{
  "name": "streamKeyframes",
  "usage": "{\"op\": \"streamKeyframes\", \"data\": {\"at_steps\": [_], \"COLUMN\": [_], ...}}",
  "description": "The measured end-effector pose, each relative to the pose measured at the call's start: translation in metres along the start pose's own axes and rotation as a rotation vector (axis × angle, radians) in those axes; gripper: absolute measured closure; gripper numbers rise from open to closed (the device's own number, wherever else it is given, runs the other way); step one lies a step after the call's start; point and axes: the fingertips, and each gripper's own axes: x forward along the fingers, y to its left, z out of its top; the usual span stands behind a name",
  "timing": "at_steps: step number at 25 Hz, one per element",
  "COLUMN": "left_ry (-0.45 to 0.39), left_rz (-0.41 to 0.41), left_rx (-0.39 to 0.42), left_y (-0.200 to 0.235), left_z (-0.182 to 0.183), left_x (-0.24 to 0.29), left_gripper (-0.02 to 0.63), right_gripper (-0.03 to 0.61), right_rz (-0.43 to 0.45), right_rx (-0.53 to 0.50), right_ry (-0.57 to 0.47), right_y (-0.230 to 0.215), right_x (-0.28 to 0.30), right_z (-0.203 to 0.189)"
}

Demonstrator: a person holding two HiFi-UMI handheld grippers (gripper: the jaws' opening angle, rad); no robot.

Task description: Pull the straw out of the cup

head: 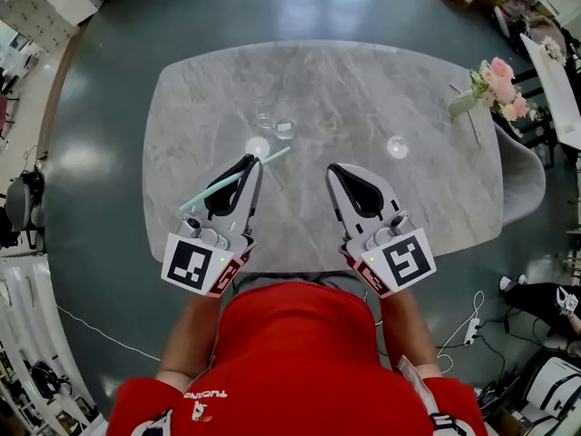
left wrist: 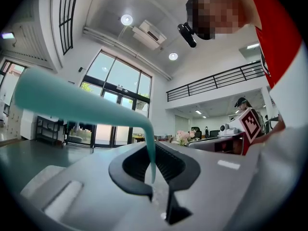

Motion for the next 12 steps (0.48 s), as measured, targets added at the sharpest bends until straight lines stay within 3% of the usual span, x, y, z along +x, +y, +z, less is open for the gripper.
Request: {"op": "streamKeyframes", "data": {"at_steps": [12], "left_ry": [-0.034], "left_rz": [-0.040], "left_rx": [0.012], "left_y": [-0.023], "left_z": [0.019], "left_x": [-0.019], "left_gripper": [0.583], "right_gripper": [0.578], "right_rz": [0.039], "right_rx": [-0.017], "right_ry": [-0.010], "right_y": [0.025], "right_x": [-0.012], "right_z": [0.006]}}
